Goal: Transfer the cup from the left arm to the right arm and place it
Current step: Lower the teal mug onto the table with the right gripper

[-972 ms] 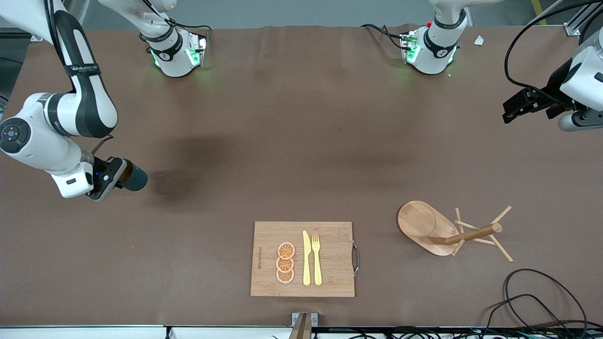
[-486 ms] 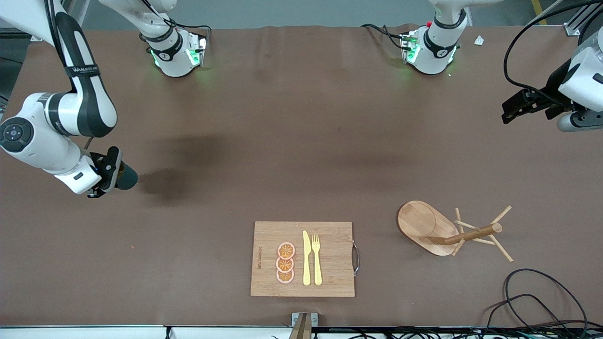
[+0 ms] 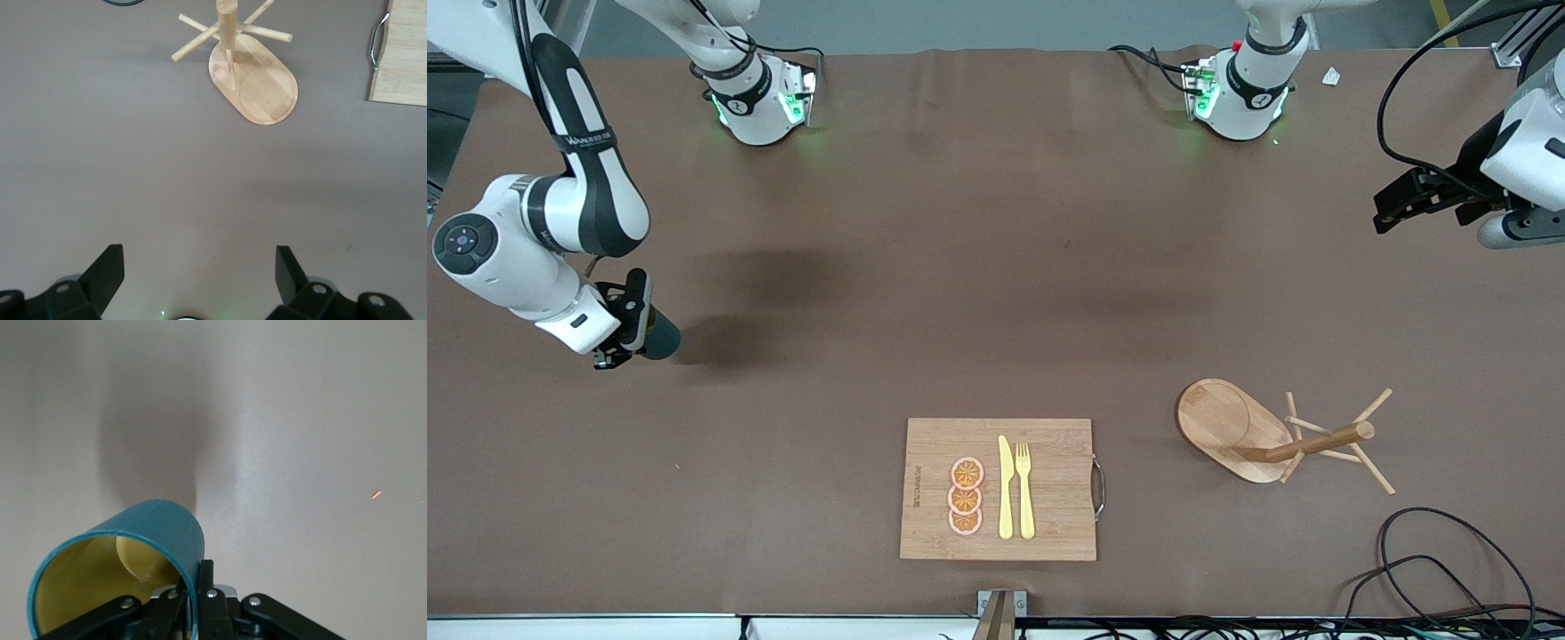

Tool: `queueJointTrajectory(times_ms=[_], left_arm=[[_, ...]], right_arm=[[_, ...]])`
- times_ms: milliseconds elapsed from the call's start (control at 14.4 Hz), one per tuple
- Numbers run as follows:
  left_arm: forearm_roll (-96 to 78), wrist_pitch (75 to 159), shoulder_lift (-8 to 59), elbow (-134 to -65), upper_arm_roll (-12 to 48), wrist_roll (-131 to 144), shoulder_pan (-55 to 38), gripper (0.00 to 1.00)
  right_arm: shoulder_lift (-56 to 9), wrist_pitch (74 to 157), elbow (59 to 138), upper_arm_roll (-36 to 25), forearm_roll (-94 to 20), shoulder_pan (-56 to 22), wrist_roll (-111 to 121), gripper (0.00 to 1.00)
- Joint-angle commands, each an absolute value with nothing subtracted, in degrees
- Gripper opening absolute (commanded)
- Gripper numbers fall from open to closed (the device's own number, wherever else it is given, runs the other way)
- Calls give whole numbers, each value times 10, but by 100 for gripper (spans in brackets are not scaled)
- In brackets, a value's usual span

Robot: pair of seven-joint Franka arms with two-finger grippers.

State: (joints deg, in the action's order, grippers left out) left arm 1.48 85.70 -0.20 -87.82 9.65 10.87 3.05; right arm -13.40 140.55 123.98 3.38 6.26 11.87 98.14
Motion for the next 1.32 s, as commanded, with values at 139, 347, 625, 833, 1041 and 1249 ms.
queueJointTrajectory(times_ms=[139, 347, 625, 833, 1041, 1249], left_arm=[[25, 851, 4, -865, 98, 98, 33, 100], [25, 850, 4, -866, 98, 98, 35, 100], [25, 850, 4, -866, 98, 98, 35, 100], [25, 850, 4, -866, 98, 97, 35, 100], [25, 850, 4, -867, 98, 98, 33, 100], [25, 850, 4, -866, 98, 98, 35, 100]], right_arm=[[-129, 1432, 1263, 46, 67, 141, 991, 0], [-138, 1442, 1263, 47, 66, 142, 991, 0], [-158, 1478, 1275, 48, 62, 144, 991, 0], [-160, 1480, 1280, 48, 41, 142, 992, 0], [-168, 1479, 1279, 48, 20, 141, 991, 10], [-177, 1480, 1279, 48, -24, 144, 997, 93]])
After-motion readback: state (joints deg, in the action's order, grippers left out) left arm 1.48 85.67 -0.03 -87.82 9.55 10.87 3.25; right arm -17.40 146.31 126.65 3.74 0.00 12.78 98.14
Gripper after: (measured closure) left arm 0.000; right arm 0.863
